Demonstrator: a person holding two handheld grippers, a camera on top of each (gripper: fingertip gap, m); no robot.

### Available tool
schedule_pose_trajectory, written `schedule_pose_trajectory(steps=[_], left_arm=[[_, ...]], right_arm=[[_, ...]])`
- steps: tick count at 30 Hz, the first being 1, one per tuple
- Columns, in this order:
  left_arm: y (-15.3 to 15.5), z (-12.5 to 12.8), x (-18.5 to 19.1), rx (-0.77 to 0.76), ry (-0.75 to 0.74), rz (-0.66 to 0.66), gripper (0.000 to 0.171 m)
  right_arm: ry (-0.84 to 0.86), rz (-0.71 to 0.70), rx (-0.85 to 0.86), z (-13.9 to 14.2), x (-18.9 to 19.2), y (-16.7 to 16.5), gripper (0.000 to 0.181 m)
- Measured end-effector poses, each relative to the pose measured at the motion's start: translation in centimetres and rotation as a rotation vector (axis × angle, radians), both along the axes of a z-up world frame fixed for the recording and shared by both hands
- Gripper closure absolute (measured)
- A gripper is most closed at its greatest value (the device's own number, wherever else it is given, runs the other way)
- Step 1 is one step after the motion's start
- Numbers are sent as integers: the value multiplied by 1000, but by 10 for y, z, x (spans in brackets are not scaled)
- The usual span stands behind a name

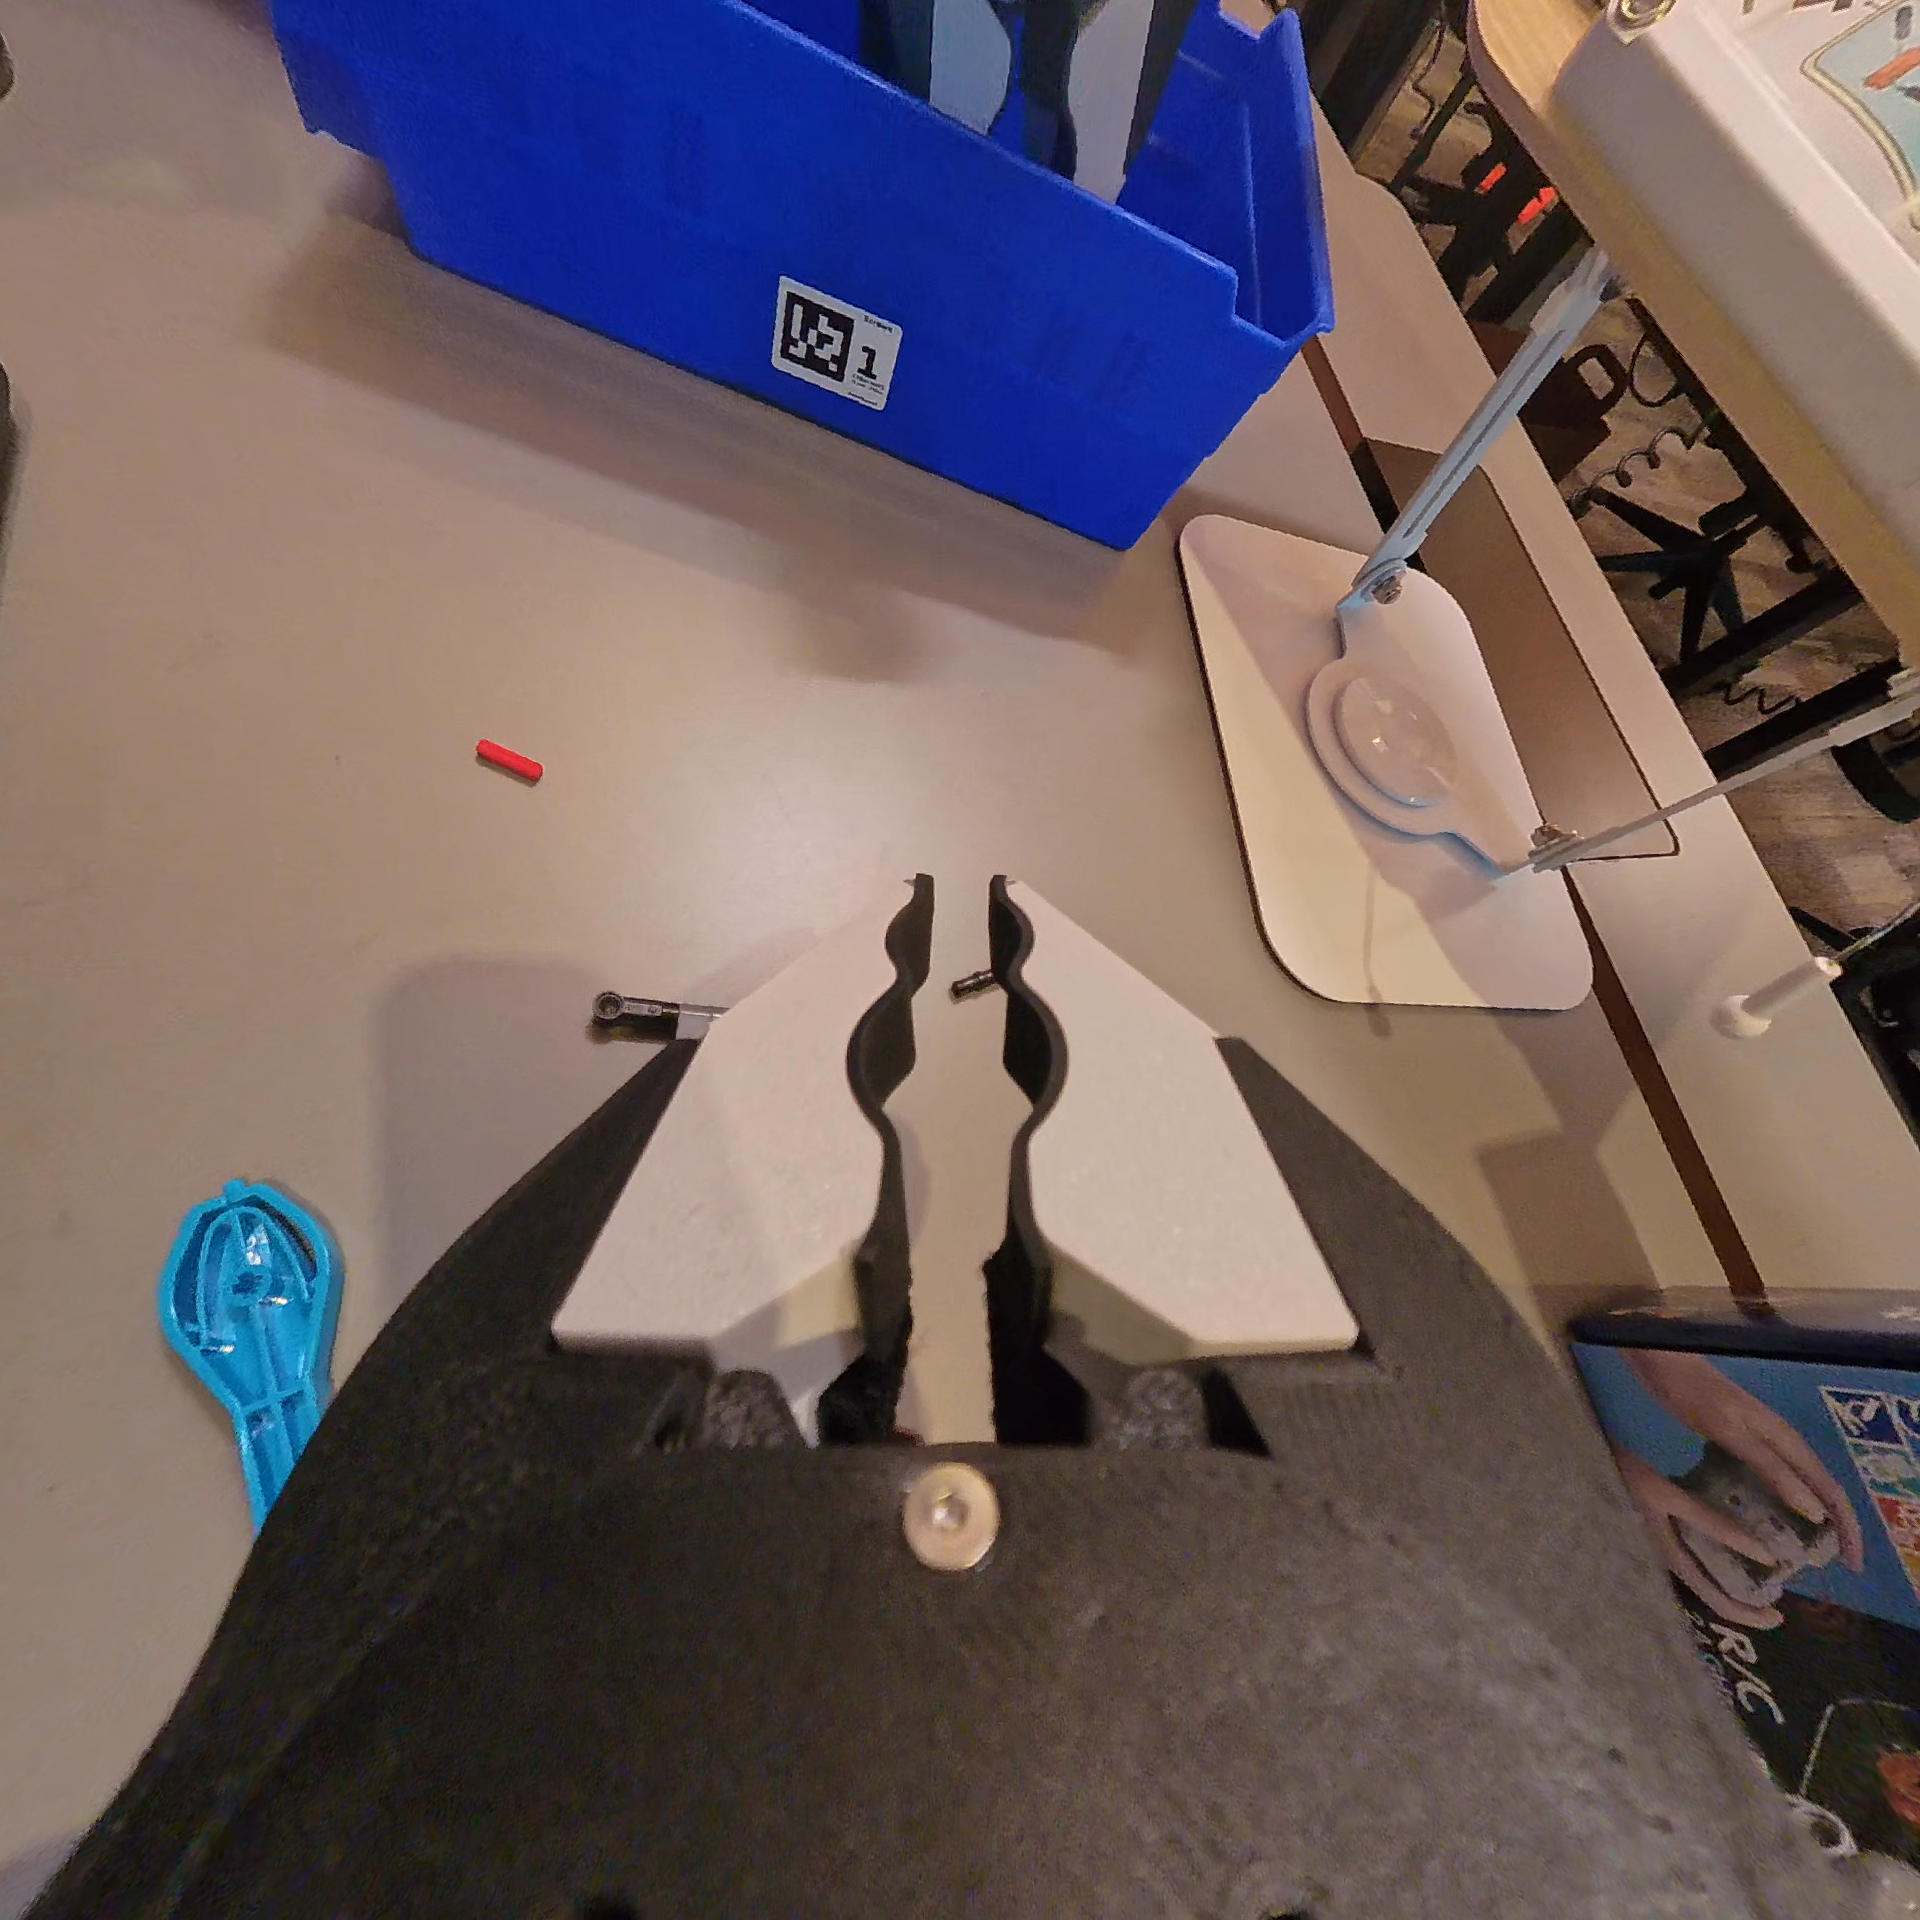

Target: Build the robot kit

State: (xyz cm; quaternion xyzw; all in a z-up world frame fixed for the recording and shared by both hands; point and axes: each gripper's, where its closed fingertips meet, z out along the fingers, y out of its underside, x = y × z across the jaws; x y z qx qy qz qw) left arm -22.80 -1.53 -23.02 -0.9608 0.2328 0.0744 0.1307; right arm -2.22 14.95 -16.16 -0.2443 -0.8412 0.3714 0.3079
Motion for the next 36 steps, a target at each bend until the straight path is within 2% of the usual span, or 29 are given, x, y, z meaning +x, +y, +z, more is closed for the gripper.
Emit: schedule_pose_trajectory(steps=[6,7,11,17,36], left_arm=[[4,-10,4,5,-24,-7,153],[5,-11,7,8,-56,-3,159],[8,-12,10,23,-148,24,167],[14,-6,10,66,-207,52,155],[14,-8,9,73,-300,147,165]], right_arm=[[-2,14,-2,-1,3,-2,173],[-2,17,-2,-1,3,-2,173],[-5,25,9,-2,5,-4,172],[-10,31,6,-3,6,-3,172],[-5,45,10,-1,11,-4,172]])
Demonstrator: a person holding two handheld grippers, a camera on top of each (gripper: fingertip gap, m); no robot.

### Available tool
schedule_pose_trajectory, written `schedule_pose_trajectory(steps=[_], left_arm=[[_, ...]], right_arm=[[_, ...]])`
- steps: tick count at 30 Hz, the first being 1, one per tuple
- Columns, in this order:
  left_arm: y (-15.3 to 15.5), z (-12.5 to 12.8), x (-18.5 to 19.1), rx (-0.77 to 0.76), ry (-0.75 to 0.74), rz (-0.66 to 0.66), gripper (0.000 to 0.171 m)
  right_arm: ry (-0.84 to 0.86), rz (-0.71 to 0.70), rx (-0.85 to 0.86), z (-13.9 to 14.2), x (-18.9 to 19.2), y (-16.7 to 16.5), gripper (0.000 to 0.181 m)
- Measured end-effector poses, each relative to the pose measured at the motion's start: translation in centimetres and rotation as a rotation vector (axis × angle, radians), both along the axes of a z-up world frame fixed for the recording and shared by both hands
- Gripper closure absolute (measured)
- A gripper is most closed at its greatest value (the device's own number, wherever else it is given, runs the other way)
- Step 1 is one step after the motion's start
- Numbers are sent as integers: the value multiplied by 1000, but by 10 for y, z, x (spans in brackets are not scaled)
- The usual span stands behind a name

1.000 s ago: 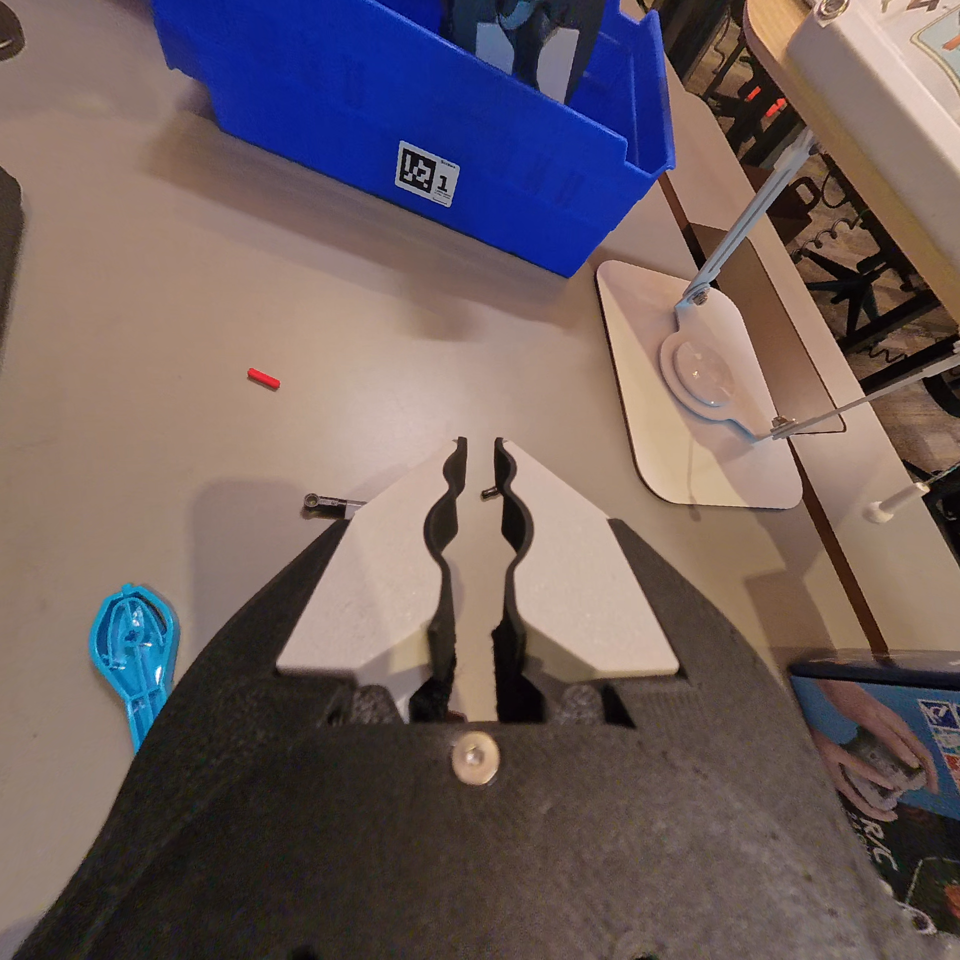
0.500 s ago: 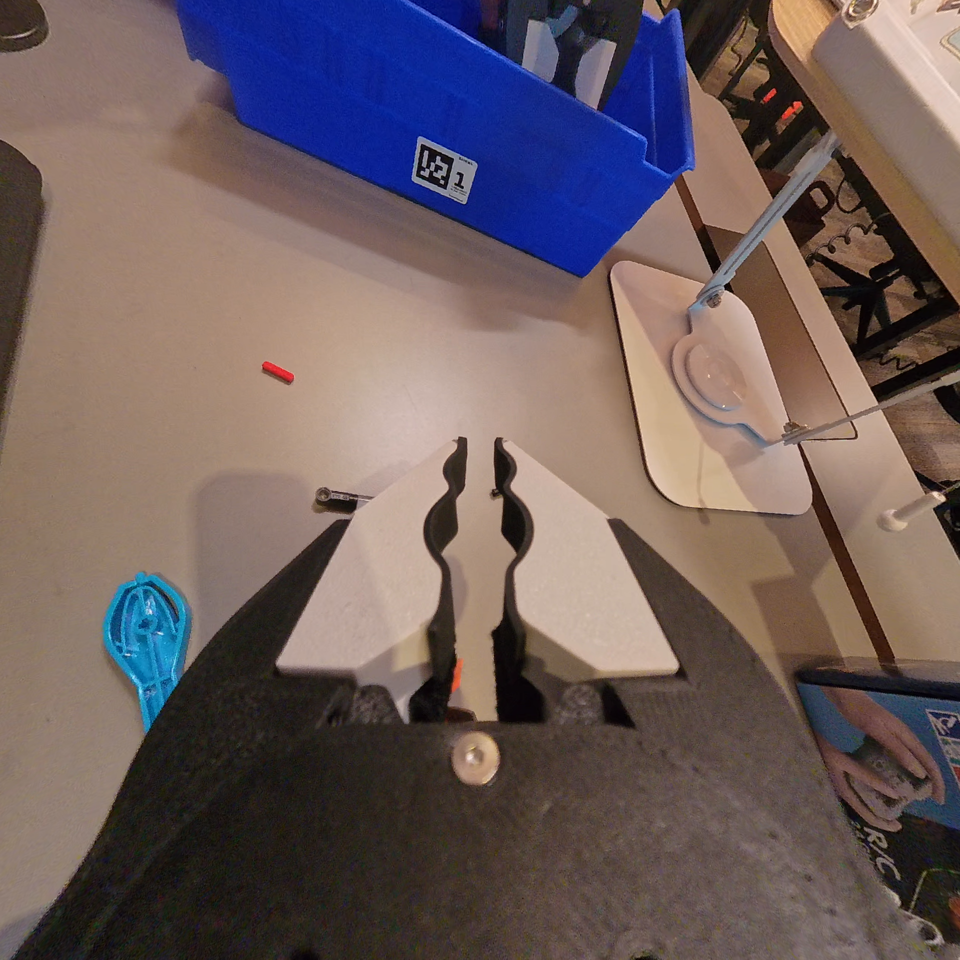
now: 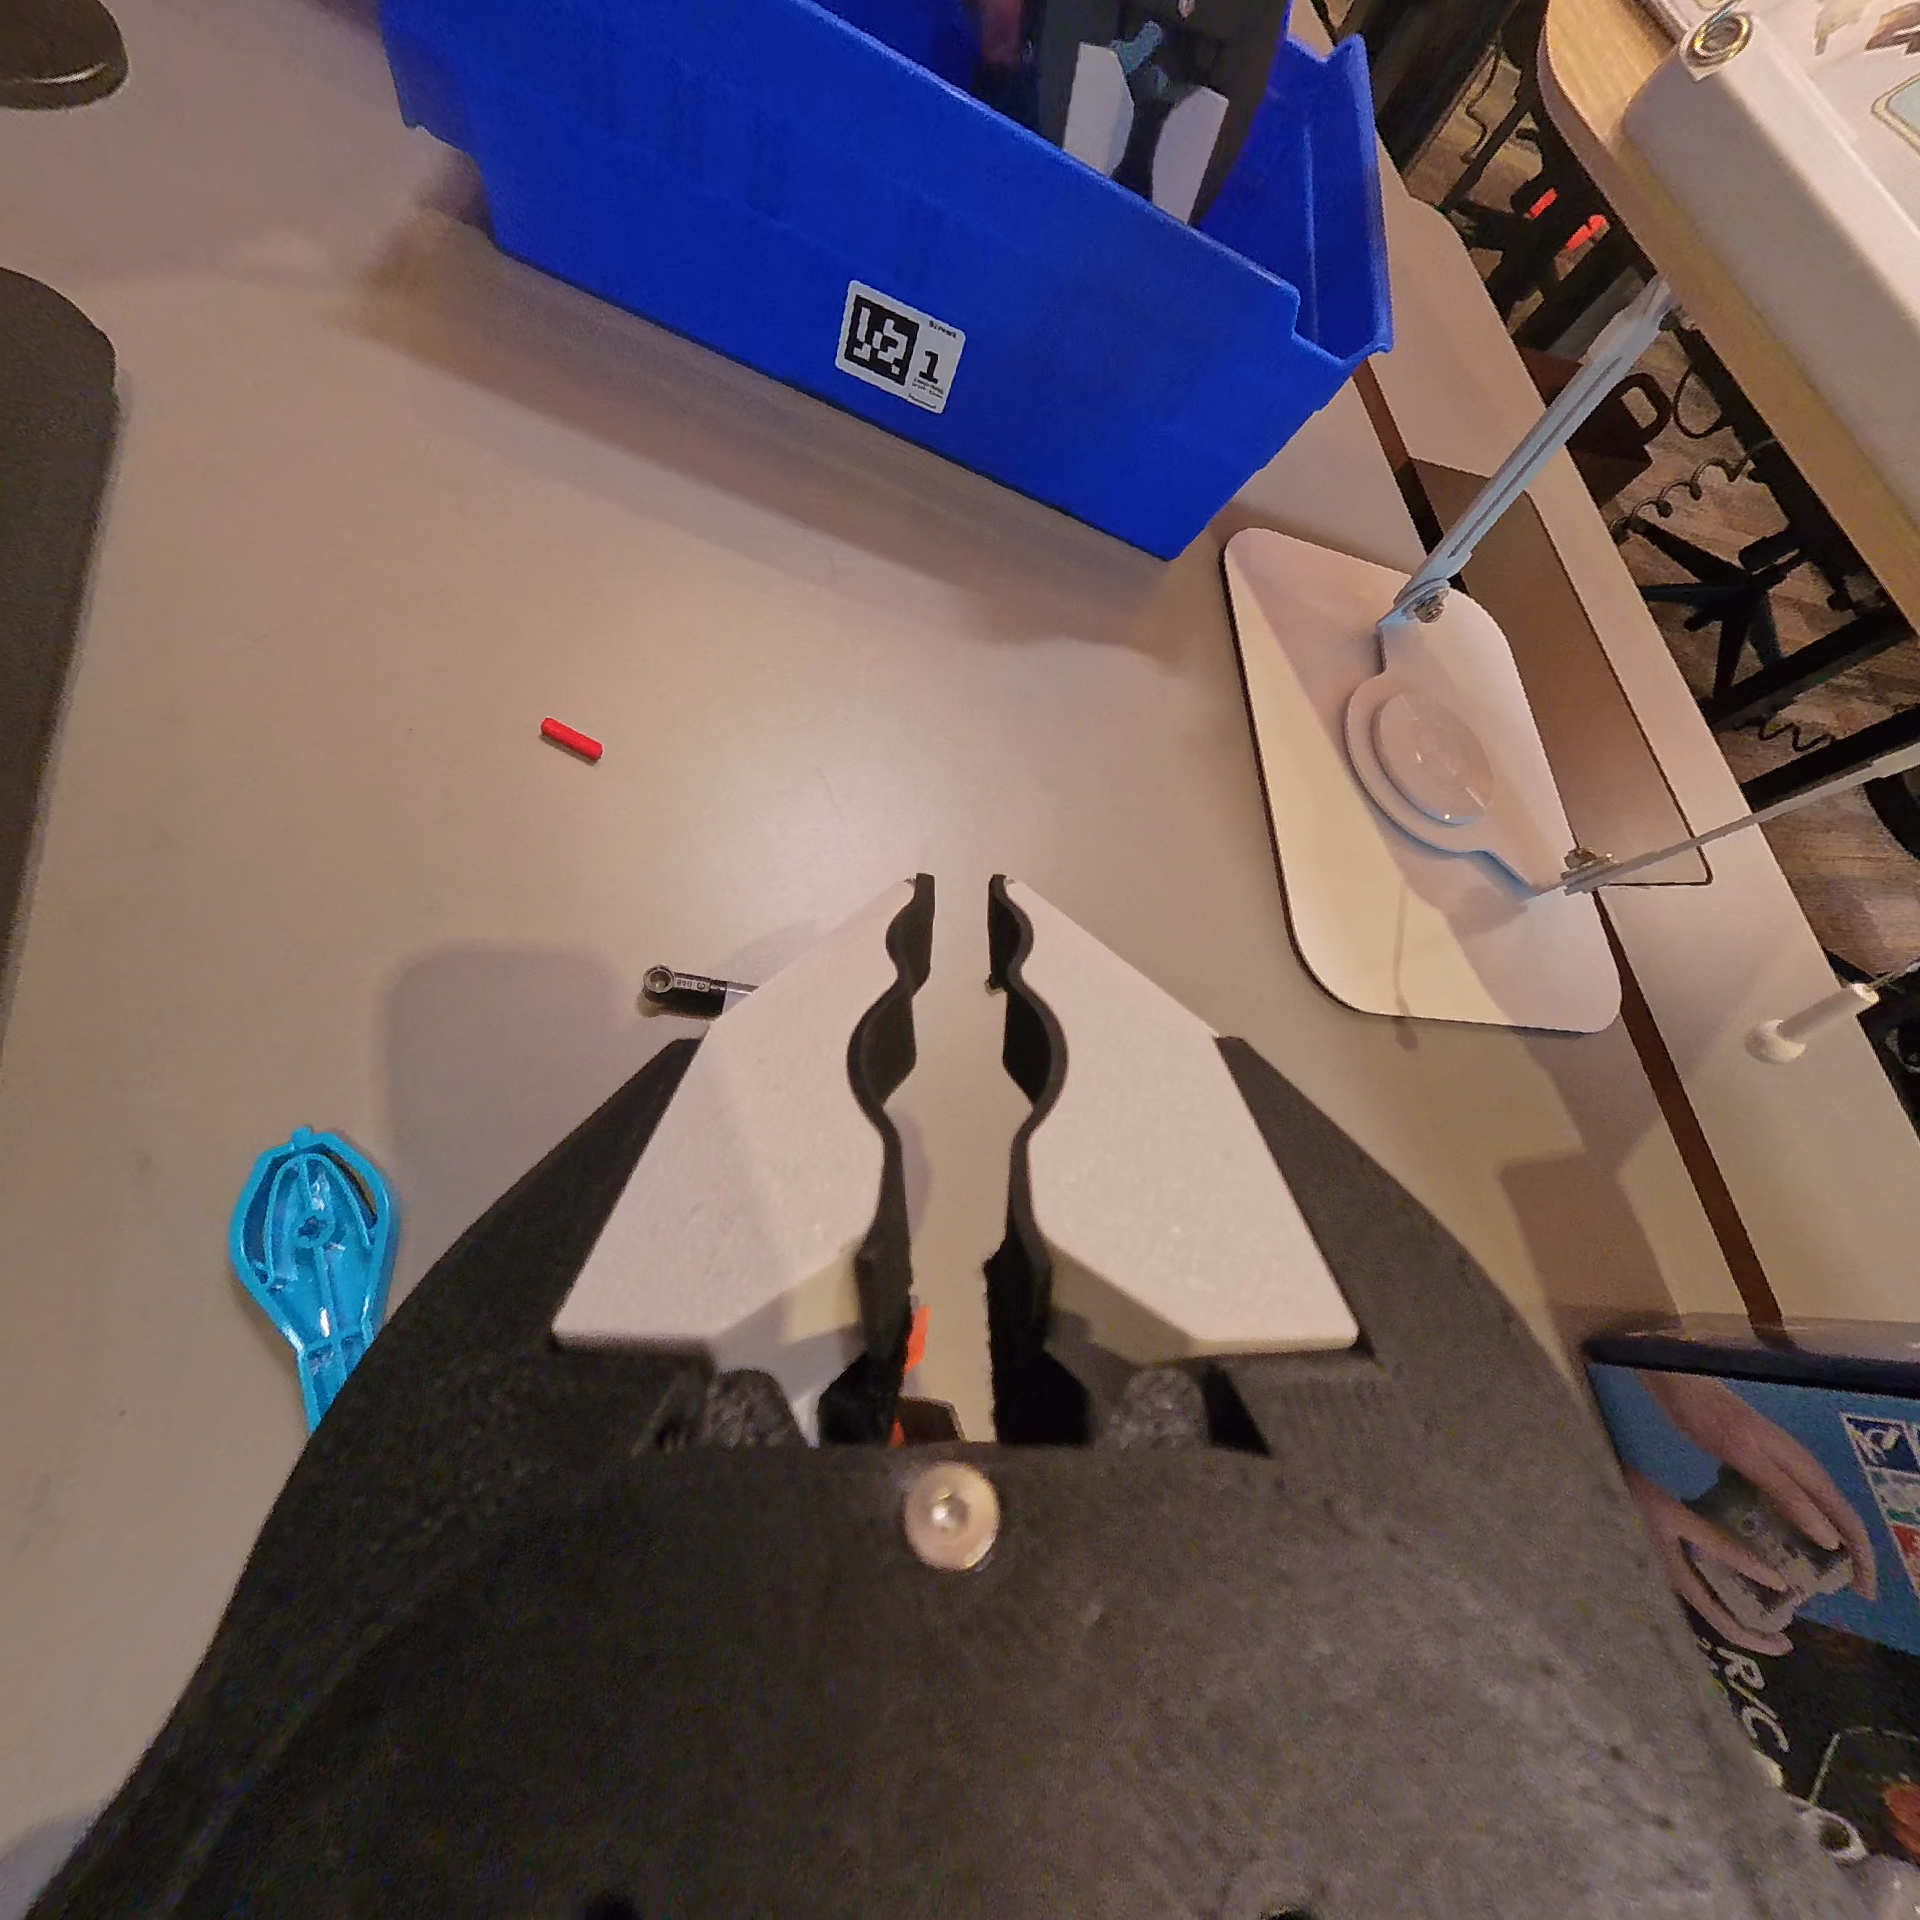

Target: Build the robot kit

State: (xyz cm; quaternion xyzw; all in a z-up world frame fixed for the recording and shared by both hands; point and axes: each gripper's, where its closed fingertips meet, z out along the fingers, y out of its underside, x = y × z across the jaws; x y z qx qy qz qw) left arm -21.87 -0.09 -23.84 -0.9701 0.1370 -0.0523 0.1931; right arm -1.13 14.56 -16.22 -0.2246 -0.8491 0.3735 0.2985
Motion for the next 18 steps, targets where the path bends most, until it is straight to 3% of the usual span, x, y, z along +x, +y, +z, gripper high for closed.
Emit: schedule_pose_trajectory(steps=[4,18], left_arm=[[-6,5,0,5,20,10,165],[-24,76,12,71,158,52,165]], right_arm=[[6,3,0,2,1,-1,173],[90,-30,68,25,7,3,171]])
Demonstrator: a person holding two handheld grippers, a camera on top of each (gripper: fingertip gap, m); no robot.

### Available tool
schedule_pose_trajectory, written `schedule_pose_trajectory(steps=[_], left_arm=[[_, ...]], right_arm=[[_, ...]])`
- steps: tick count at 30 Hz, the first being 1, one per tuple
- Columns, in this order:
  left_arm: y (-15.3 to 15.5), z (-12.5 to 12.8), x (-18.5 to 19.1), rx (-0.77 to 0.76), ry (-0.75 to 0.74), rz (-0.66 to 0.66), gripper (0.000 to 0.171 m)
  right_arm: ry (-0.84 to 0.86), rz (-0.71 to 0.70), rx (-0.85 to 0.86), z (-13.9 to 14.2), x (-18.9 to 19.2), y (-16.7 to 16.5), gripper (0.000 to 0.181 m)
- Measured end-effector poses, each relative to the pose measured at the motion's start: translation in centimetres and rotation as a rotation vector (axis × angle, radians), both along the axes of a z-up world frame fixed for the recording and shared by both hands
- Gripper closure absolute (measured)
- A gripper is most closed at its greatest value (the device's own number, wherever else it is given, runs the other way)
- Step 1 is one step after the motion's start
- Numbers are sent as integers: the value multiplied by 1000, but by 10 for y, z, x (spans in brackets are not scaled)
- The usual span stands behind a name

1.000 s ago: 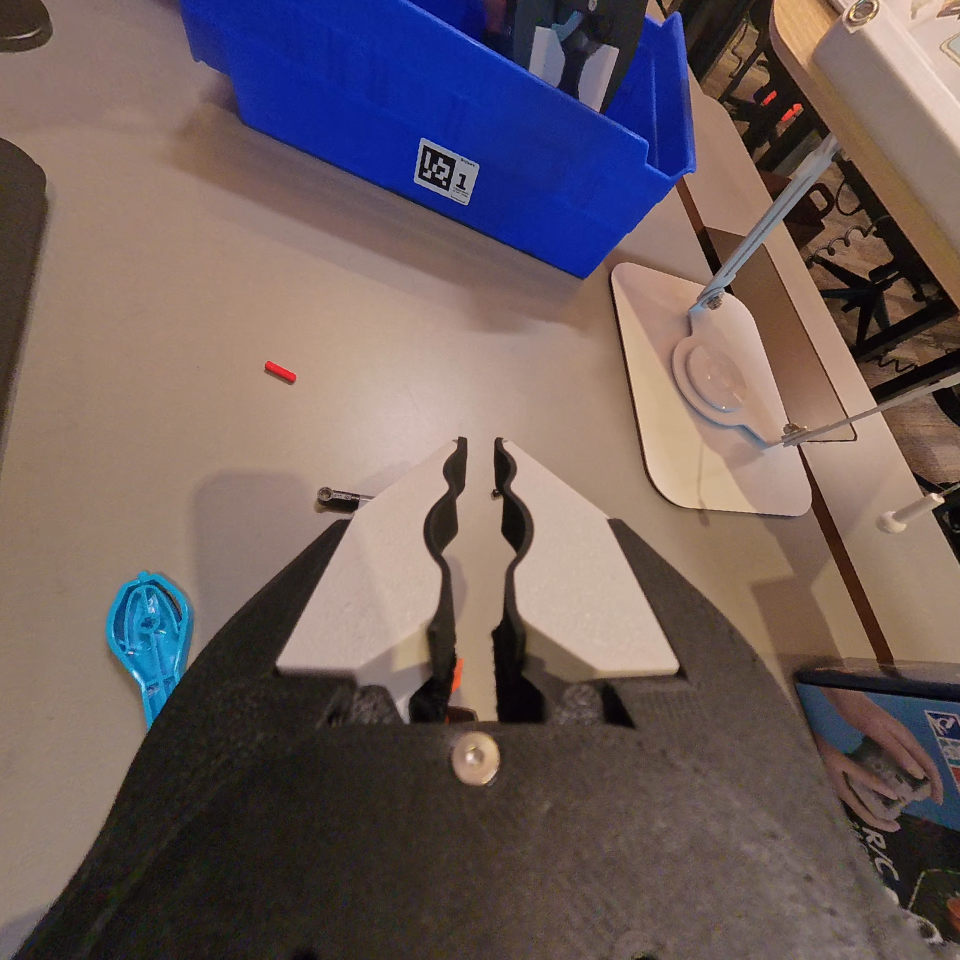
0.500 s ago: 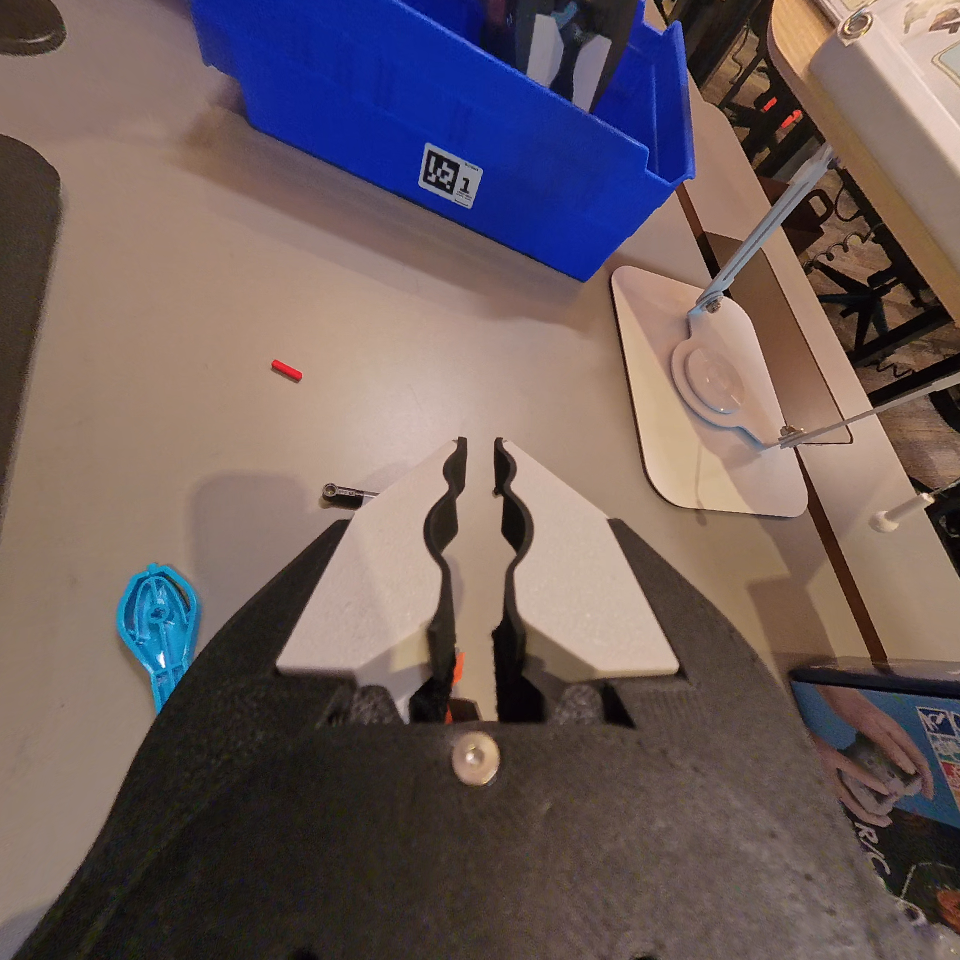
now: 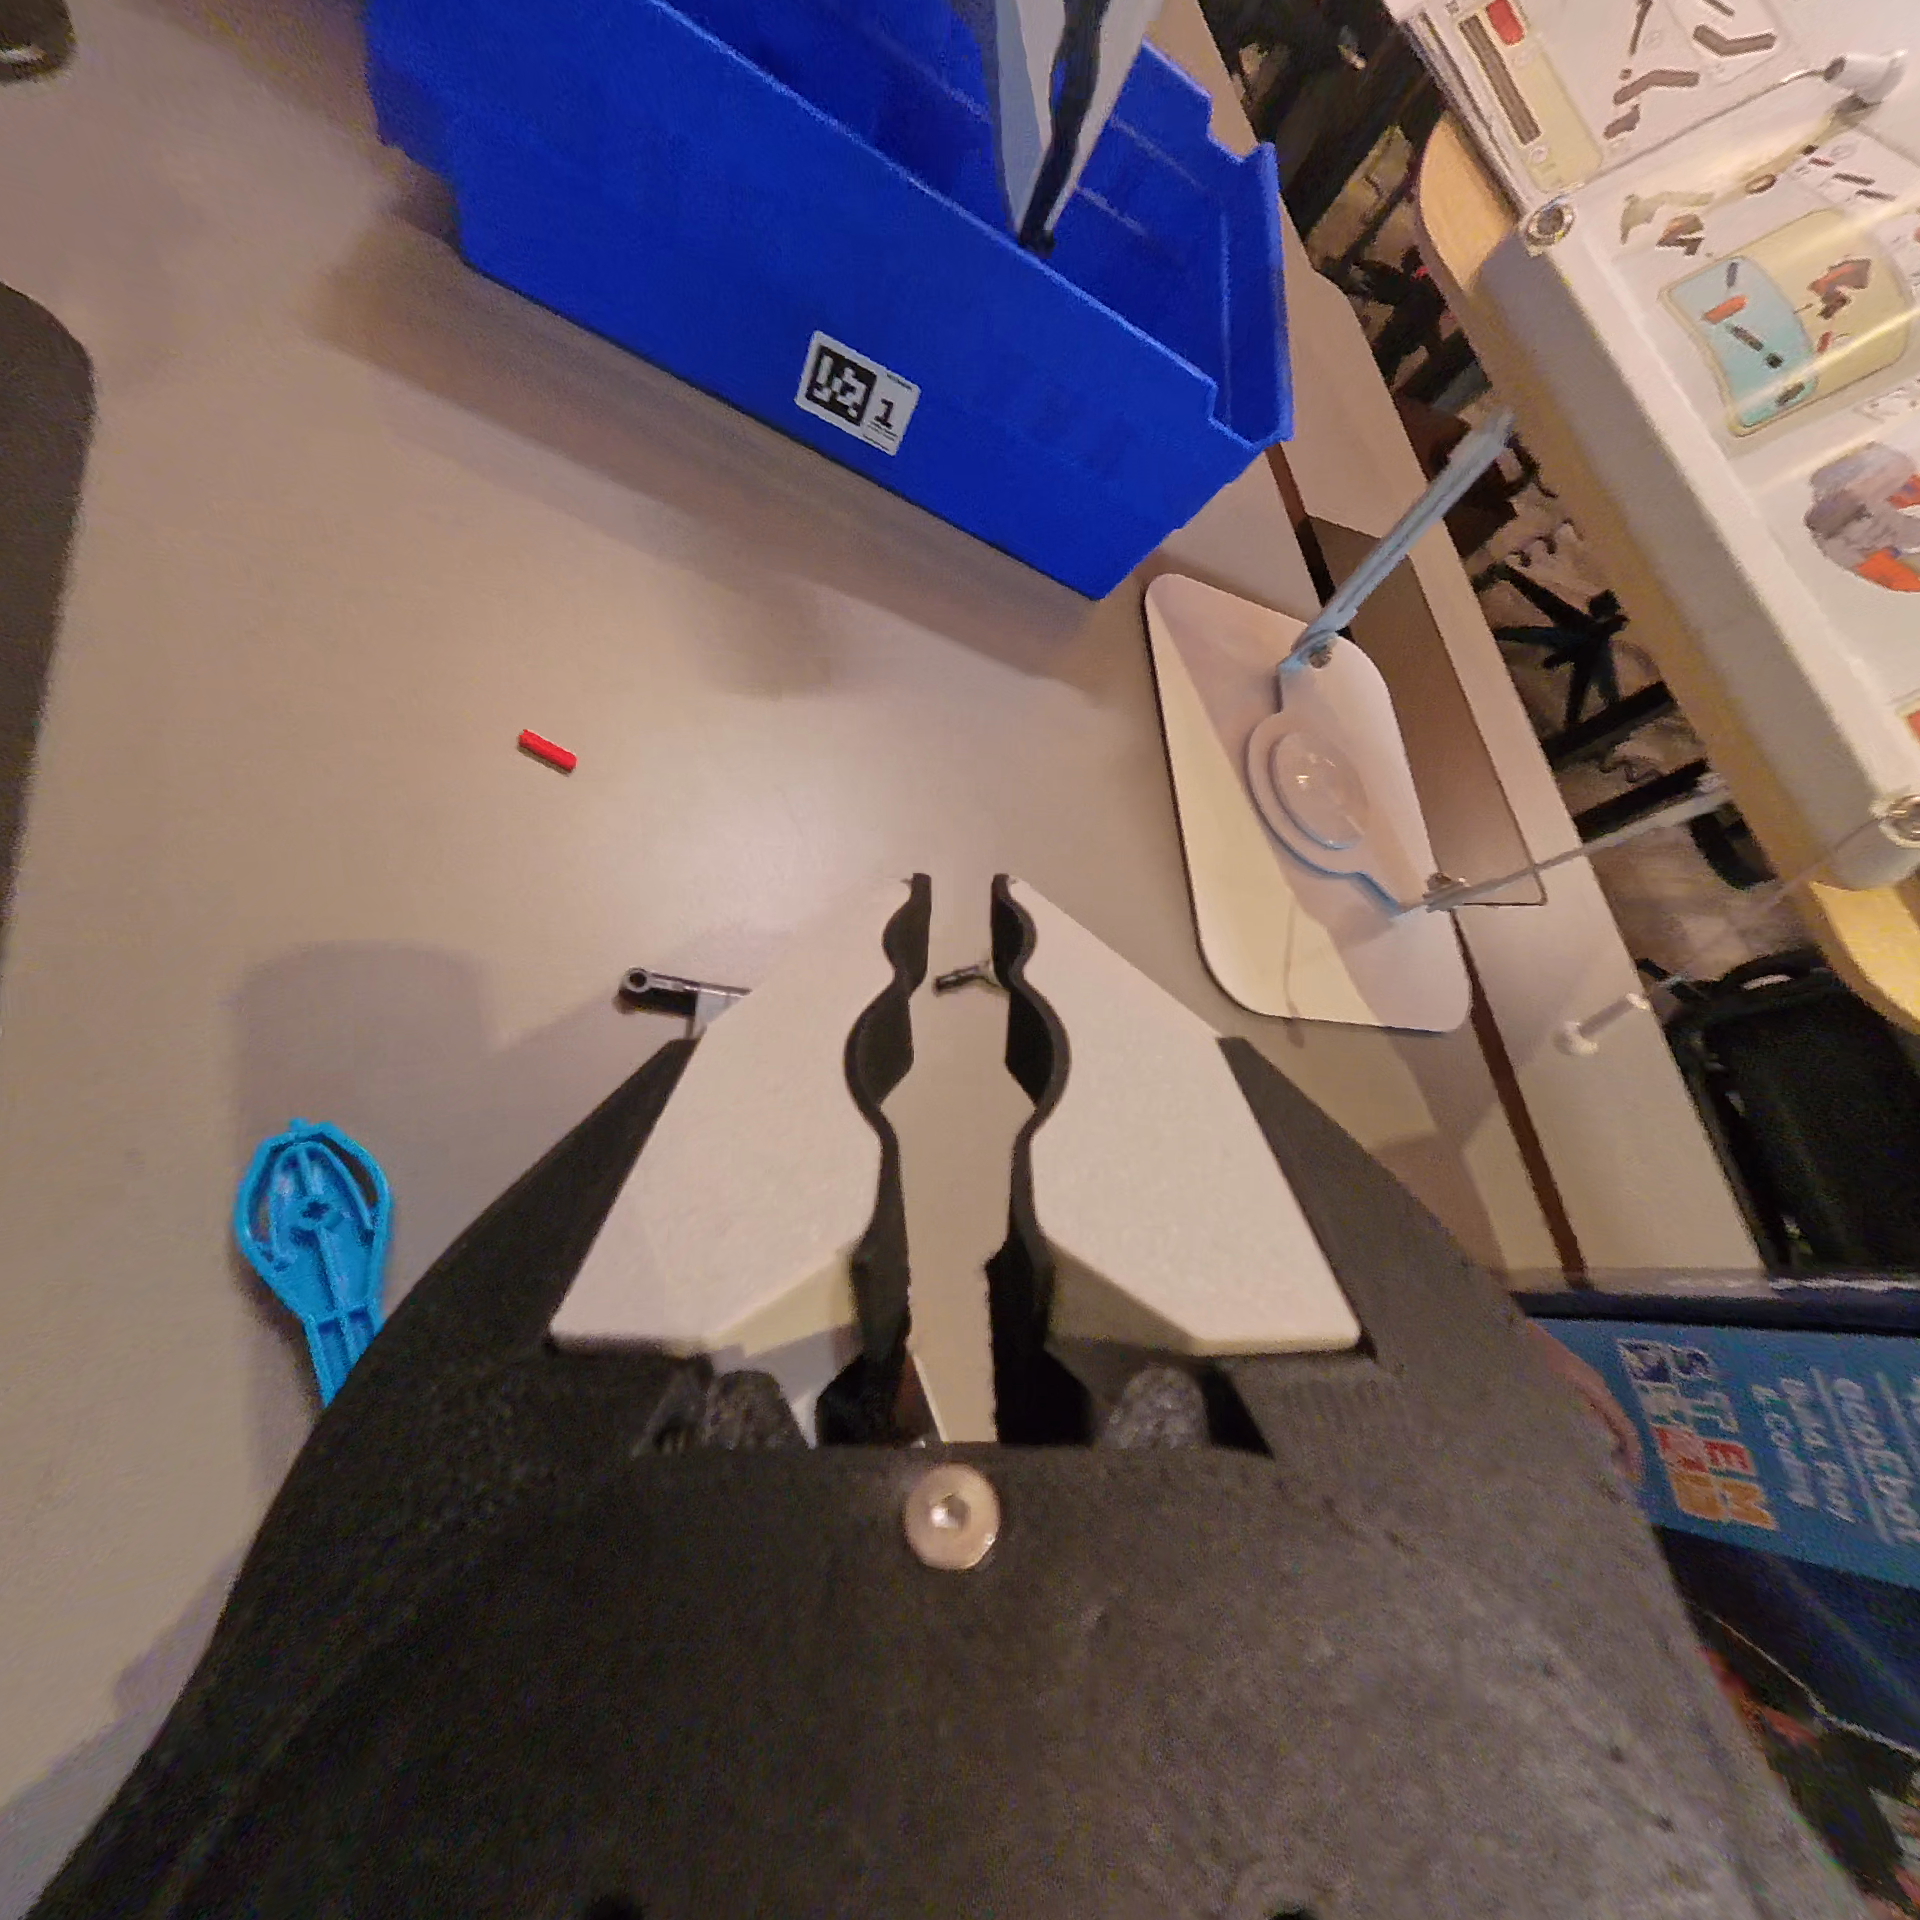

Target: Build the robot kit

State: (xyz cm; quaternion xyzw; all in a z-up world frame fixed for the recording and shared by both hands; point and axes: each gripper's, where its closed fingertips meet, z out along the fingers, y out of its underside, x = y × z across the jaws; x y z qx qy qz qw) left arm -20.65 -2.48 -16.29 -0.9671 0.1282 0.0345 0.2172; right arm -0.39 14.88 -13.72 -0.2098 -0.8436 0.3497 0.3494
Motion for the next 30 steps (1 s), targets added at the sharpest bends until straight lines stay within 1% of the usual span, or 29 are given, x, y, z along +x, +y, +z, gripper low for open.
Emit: schedule_pose_trajectory(steps=[2,6,9,12,16,18,21,24,27,30], left_arm=[[3,19,6,43,7,8,165],[18,62,22,158,84,9,165],[39,84,53,237,83,-18,165],[66,94,94,313,39,-44,165],[106,93,143,411,-110,-29,165],[126,93,155,460,-157,0,165],[151,100,178,590,-348,46,165],[166,105,198,718,-515,76,165],[171,102,212,799,-635,115,166],[168,102,221,872,-786,171,165]], right_arm=[[27,-20,14,7,1,2,171],[75,-28,-13,25,6,-1,170],[110,-22,-48,37,10,-5,169],[151,-24,-78,48,14,-8,165],[195,-40,-56,52,19,-7,161],[216,-50,-53,55,23,-6,160],[248,-77,-94,62,25,-3,158],[288,-92,-136,68,26,-5,156],[374,-150,-59,72,24,-2,150],[415,-156,-50,74,25,-10,150]])
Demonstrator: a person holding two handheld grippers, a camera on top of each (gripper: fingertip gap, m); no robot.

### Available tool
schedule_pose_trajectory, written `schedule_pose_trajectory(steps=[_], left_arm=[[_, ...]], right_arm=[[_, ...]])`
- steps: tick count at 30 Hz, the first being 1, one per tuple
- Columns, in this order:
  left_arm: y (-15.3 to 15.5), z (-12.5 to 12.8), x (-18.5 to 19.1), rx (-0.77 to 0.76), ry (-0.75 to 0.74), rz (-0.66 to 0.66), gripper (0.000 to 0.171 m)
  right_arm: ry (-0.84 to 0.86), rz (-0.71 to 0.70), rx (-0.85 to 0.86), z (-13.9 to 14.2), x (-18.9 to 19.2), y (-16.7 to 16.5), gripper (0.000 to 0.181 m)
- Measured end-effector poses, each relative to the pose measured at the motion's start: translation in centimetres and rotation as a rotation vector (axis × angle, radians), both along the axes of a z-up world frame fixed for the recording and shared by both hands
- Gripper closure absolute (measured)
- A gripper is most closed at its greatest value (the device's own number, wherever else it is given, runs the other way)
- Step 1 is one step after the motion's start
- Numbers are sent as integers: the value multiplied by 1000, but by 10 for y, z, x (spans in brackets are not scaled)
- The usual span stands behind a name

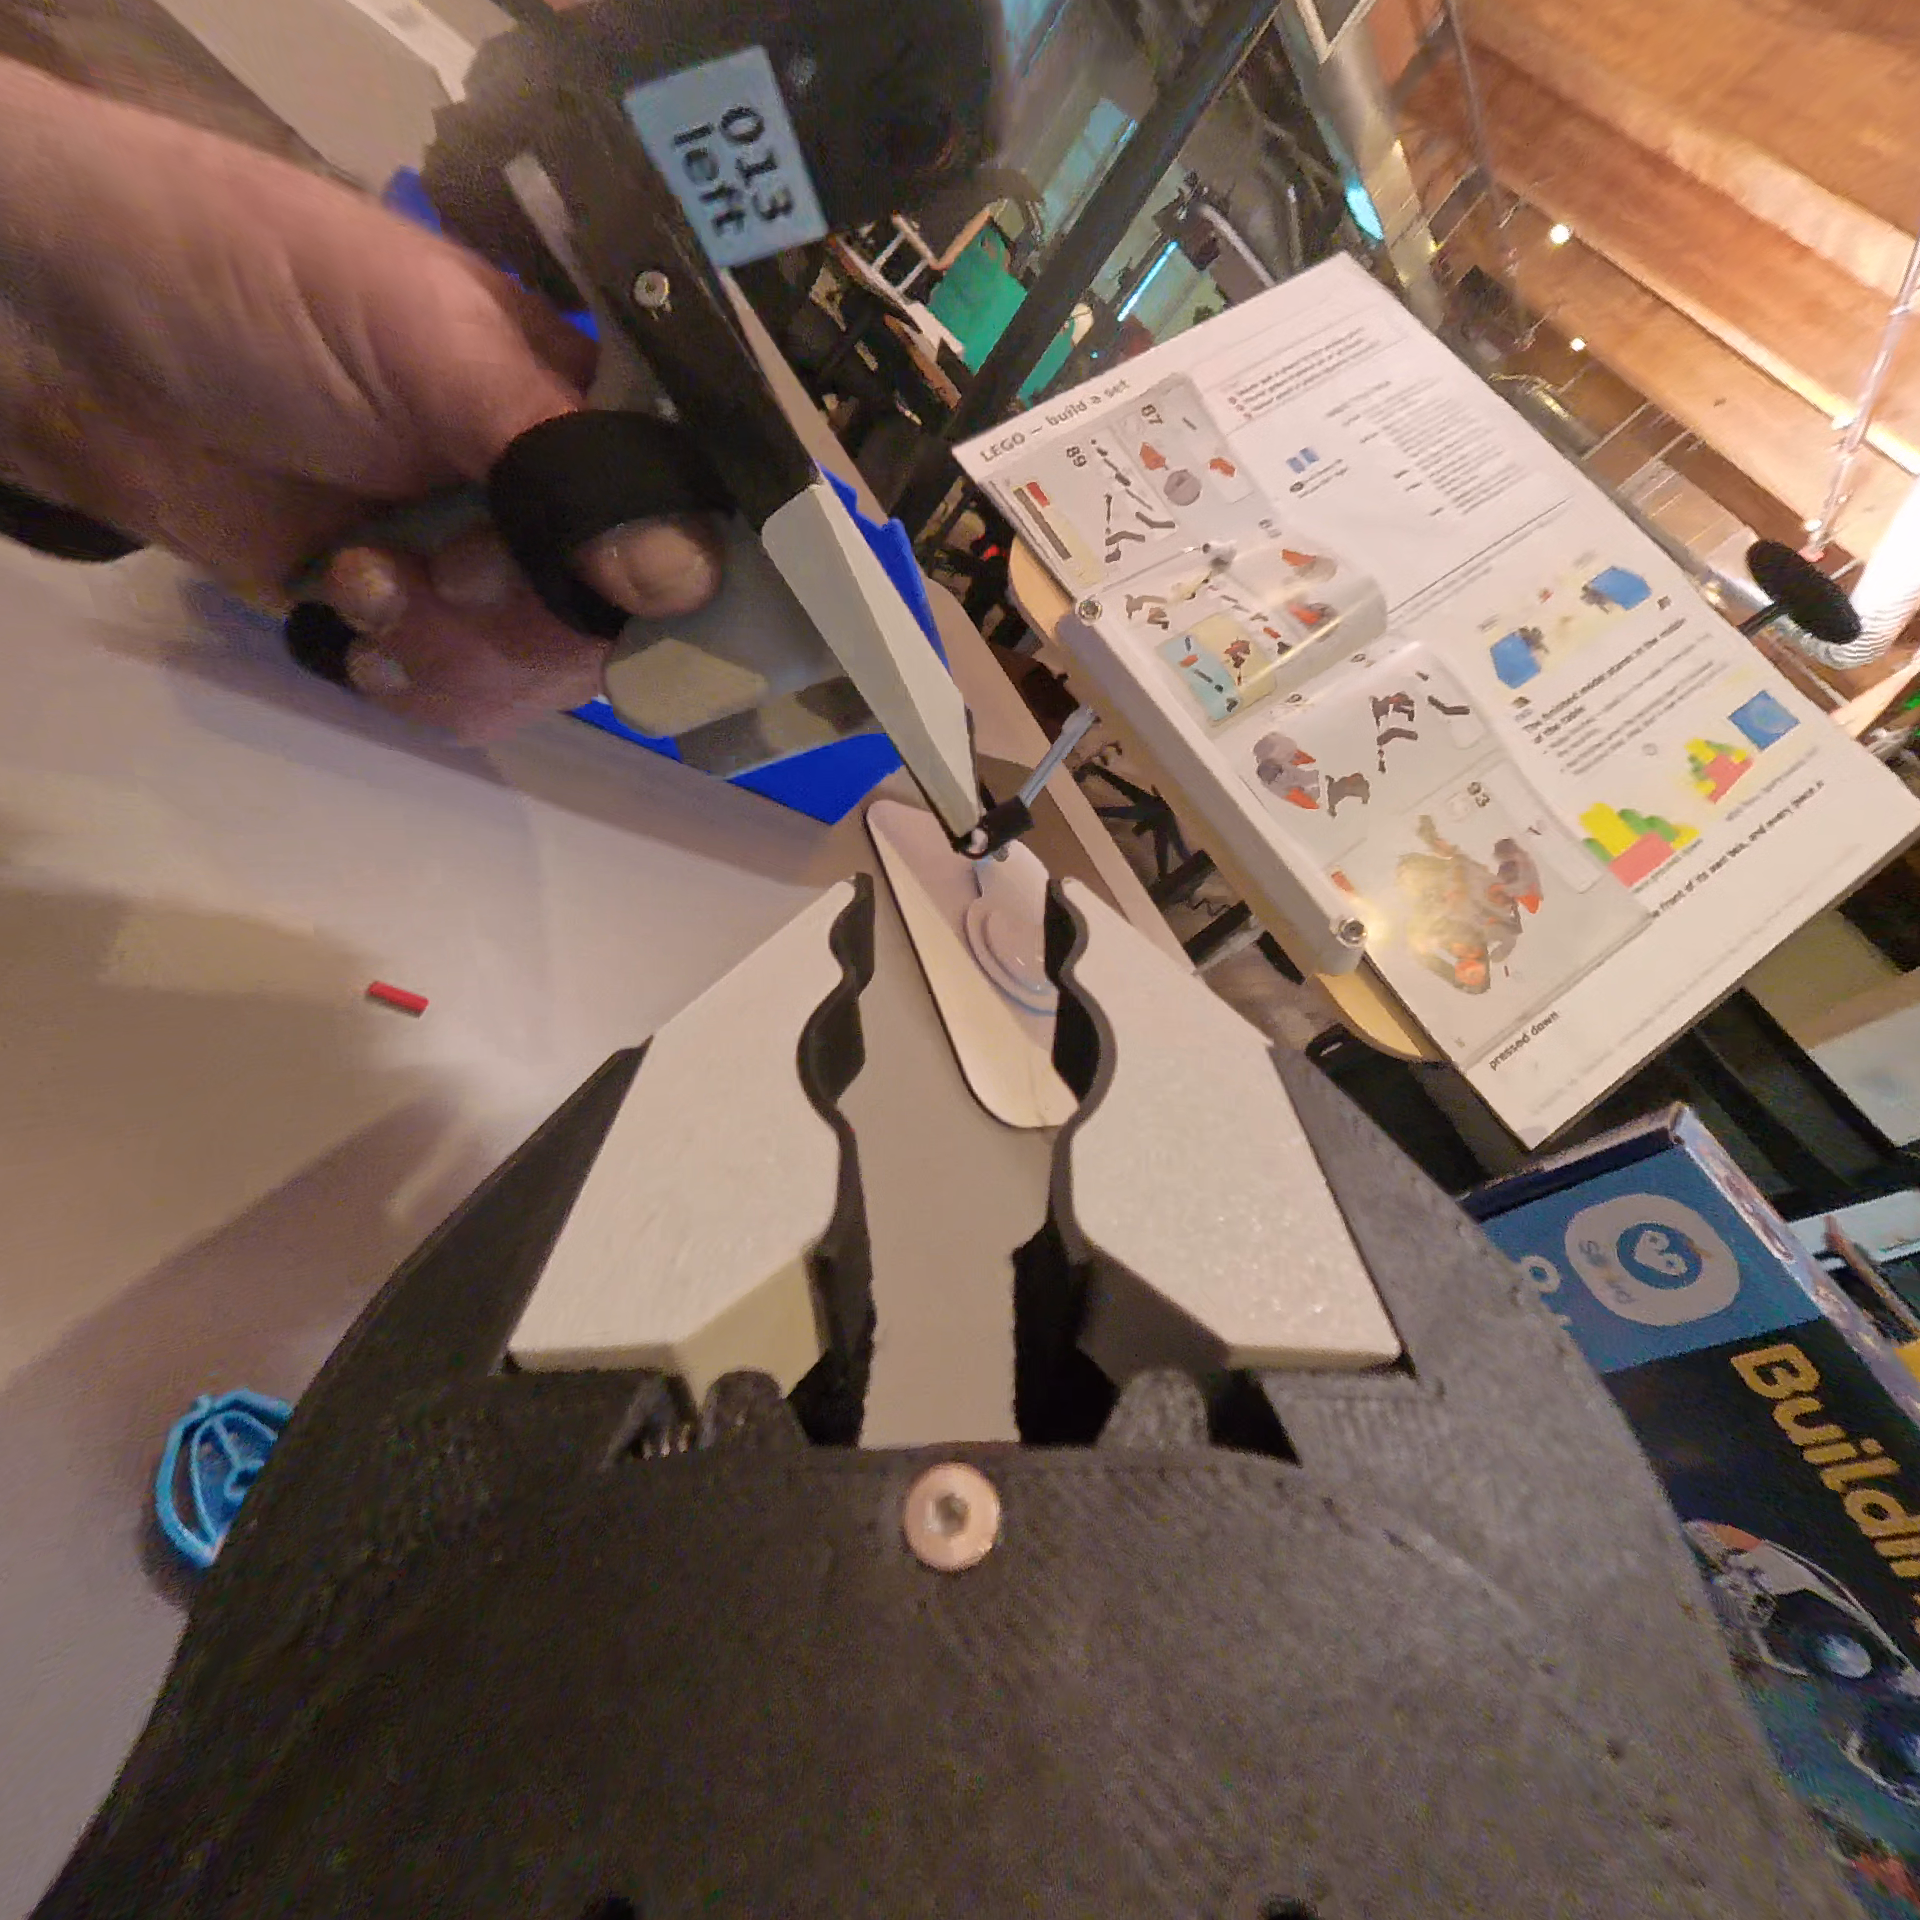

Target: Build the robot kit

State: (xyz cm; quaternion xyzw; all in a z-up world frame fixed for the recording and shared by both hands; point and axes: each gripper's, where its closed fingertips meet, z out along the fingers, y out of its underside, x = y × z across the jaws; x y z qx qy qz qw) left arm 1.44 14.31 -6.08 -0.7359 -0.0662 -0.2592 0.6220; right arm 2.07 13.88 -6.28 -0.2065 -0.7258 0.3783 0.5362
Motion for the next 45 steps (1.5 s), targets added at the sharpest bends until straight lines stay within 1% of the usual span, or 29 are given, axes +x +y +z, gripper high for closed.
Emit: schedule_pose_trajectory(steps=[2,4,5,7,10,14,15,17,21,24,29,32,34,35,37,39,41,44,45], left_arm=[[-2,2,3,58,-90,15,165],[-2,2,6,100,-165,15,165],[-1,-1,9,107,-193,6,165],[0,-3,13,143,-250,-1,166],[2,1,18,195,-330,-31,165],[5,2,20,219,-373,-55,165],[6,1,20,219,-384,-63,164],[5,-2,20,218,-414,-80,165],[2,-8,20,201,-384,-77,164],[-2,-13,20,190,-407,-87,164],[-11,-18,22,188,-402,-100,155],[-19,-21,18,186,-385,-69,152],[-27,-26,17,153,-336,-39,150],[-33,-30,16,127,-291,-15,148],[-47,-27,15,87,-165,20,147],[-65,-14,7,44,-5,64,146],[-84,0,-5,-51,173,91,146],[-113,18,-44,-249,469,199,145],[-121,26,-58,-295,532,235,145]], right_arm=[[10,-18,32,-3,-2,-3,150],[23,-22,28,-2,-2,-5,151],[29,-19,19,-1,-2,-6,154],[14,-23,35,-5,-2,-5,165],[18,-1,5,-1,0,-5,168],[-18,42,-42,-1,2,-3,171],[-34,62,-47,-3,3,-4,176],[-56,78,-58,-6,4,-5,176],[-93,112,-72,-12,4,-9,176],[-122,139,-86,-17,4,-12,176],[-155,171,-91,-25,4,-17,176],[-166,191,-103,-26,5,-18,176],[-188,193,-90,-29,5,-16,175],[-210,200,-70,-33,6,-16,176],[-302,245,-42,-47,12,-19,176],[-417,271,14,-70,18,-22,176],[-494,288,72,-90,23,-26,176],[-607,332,133,-115,33,-38,176],[-634,334,168,-124,36,-40,176]])
